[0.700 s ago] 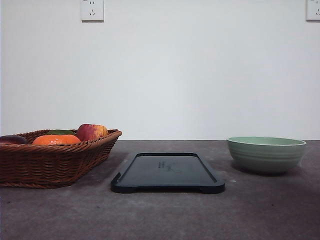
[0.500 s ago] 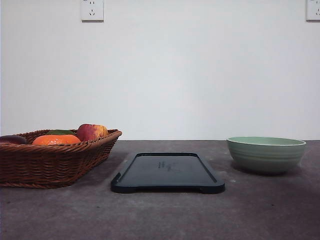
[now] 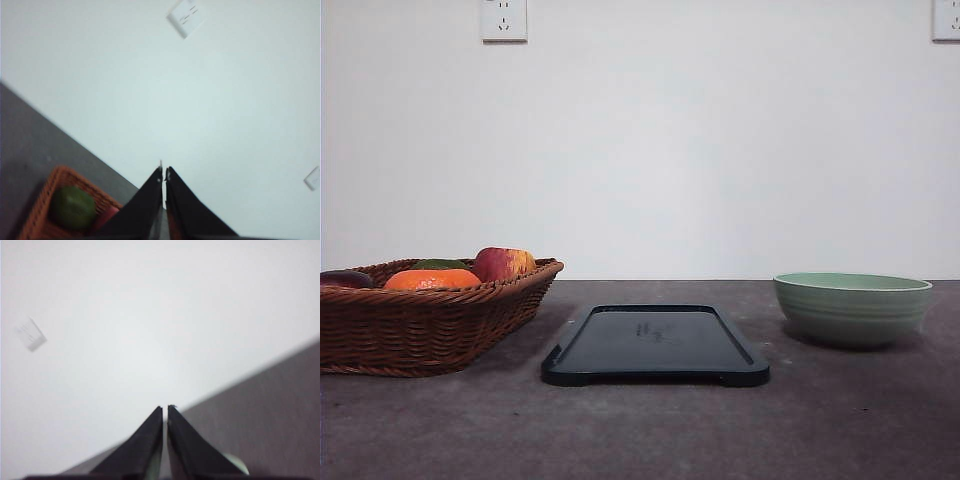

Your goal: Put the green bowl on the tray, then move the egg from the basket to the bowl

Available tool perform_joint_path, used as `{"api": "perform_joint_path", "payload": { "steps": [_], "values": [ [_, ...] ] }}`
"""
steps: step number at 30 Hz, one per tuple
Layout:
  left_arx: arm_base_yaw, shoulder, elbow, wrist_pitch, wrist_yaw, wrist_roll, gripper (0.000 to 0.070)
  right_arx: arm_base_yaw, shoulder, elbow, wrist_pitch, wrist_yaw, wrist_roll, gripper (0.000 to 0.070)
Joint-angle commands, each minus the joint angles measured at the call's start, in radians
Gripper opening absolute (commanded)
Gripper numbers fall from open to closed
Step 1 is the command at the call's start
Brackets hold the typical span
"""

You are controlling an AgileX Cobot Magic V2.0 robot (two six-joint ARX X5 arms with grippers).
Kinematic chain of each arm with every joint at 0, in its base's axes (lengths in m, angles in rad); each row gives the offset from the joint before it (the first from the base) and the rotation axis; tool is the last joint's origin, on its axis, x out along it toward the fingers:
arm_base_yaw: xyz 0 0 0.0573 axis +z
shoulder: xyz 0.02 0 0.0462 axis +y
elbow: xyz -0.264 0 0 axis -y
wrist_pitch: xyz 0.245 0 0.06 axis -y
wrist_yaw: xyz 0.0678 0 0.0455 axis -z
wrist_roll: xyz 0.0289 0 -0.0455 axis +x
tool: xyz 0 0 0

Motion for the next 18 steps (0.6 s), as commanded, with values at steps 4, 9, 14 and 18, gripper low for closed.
{"api": "perform_joint_path", "payload": {
  "steps": [4, 9, 14, 18],
  "values": [
    [0.0, 0.015, 0.096, -0.028, 0.0, 0.298, 0.0001, 0.003, 0.022, 0.083, 0.011, -0.003, -0.182, 0.0005],
    [0.0, 0.099, 0.239, -0.114, 0.0, 0.424, 0.0001, 0.004, 0.115, 0.204, 0.01, -0.022, -0.32, 0.0006],
    [0.0, 0.231, 0.4, -0.223, 0.0, 0.443, 0.0001, 0.004, 0.263, 0.343, -0.028, -0.1, -0.355, 0.0006],
    [0.0, 0.346, 0.524, -0.311, 0.002, 0.468, 0.0001, 0.004, 0.399, 0.458, -0.091, -0.153, -0.355, 0.0006]
  ]
}}
